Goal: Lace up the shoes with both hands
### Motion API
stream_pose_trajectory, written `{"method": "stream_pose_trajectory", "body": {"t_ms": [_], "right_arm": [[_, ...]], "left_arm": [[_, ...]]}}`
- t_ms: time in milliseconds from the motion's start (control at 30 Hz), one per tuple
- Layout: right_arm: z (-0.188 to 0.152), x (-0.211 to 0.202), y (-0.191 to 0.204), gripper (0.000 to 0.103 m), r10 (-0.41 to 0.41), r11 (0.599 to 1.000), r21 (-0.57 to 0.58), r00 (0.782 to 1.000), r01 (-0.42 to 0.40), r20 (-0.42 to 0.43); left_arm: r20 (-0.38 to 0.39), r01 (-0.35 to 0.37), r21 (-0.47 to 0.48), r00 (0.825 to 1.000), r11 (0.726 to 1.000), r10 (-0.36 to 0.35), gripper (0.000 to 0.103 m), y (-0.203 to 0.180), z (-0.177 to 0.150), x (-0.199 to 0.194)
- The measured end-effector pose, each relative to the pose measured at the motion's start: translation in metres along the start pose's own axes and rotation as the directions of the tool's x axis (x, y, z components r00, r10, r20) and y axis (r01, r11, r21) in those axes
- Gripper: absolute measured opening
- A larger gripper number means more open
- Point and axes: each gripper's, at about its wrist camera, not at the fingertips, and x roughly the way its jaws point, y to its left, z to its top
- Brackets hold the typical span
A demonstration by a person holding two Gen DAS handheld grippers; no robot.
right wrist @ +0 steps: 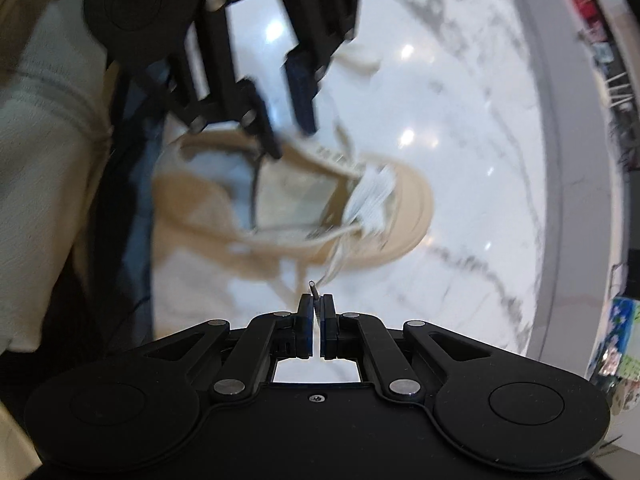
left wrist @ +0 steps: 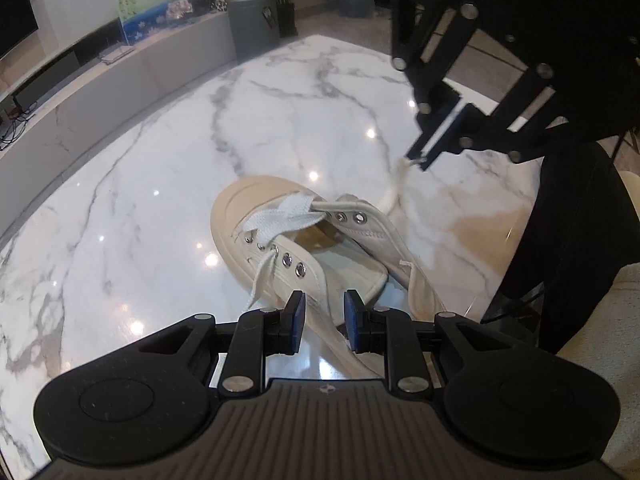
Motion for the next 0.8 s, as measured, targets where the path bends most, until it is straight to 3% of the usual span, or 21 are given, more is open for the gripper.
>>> {"method": "stream_pose_trajectory", "body": {"t_ms": [100,233,467,800], "right_arm": [[0.006,0.0,0.003,0.001,0.027,1.0,0.001,0.998,-0.027,-0.064],[0.011,-0.008,0.004,0.001,0.029,0.999,0.018,0.997,-0.028,-0.076],[0.018,-0.025,-0.002,0.001,0.032,0.999,0.034,0.999,-0.03,-0.039],[0.017,-0.041,-0.019,0.001,0.047,0.991,0.127,0.998,-0.053,0.046]], "left_arm": [[-0.007,-0.004,0.012,1.0,1.0,0.004,0.02,-0.004,0.0,0.0],[-0.016,-0.012,0.024,1.0,1.0,0.012,0.02,-0.008,0.0,-0.001],[-0.021,-0.023,0.026,0.999,0.999,0.024,0.02,-0.012,0.002,-0.002],[0.005,-0.002,-0.045,1.0,0.999,0.002,0.02,-0.006,0.004,0.002]]}}
